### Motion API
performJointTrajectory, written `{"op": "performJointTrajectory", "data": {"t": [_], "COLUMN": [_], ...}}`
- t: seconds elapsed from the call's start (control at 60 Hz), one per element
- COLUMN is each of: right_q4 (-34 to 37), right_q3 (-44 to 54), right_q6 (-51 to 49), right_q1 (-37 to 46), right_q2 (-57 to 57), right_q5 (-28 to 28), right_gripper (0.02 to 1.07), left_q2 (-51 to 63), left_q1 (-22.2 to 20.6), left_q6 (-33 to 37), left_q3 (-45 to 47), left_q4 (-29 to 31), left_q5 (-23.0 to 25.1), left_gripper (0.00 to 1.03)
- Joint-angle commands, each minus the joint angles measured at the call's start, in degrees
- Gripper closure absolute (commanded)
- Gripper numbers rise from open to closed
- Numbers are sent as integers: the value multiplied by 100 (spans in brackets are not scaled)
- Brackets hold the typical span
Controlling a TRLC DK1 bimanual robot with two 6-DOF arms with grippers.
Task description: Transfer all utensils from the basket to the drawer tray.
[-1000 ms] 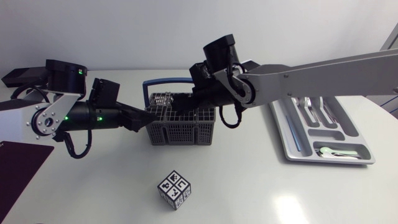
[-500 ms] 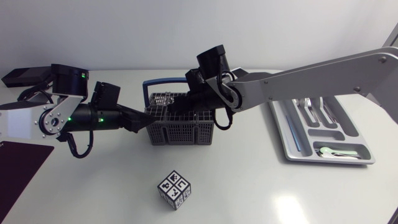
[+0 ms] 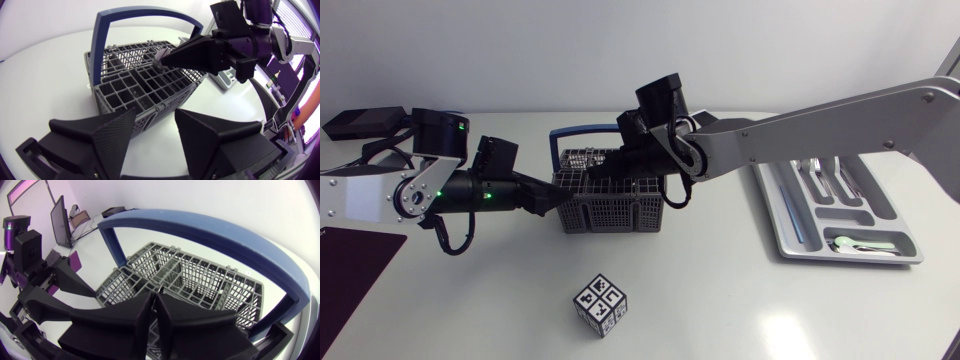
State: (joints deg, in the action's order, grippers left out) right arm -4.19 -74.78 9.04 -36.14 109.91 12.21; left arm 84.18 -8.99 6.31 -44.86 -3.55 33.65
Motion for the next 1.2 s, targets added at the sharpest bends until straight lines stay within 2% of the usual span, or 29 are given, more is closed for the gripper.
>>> {"op": "performJointTrajectory", "data": {"t": [0.0, 0.433, 1.033, 1.183], "right_q4": [-100, -249, -21, 269], "right_q3": [96, 544, 930, 966], "right_q6": [72, -86, -86, -86], "right_q1": [-69, -139, 283, 520], "right_q2": [-66, -716, -2079, -2421], "right_q5": [10, 221, 1214, 1486], "right_gripper": [101, 101, 101, 101], "left_q2": [125, 116, 72, -113], "left_q1": [56, -6, -146, -190], "left_q6": [108, 81, -15, -77], "left_q3": [127, 109, 56, 30], "left_q4": [-58, -40, 48, 179], "left_q5": [63, 63, -25, -34], "left_gripper": [48, 48, 48, 48]}}
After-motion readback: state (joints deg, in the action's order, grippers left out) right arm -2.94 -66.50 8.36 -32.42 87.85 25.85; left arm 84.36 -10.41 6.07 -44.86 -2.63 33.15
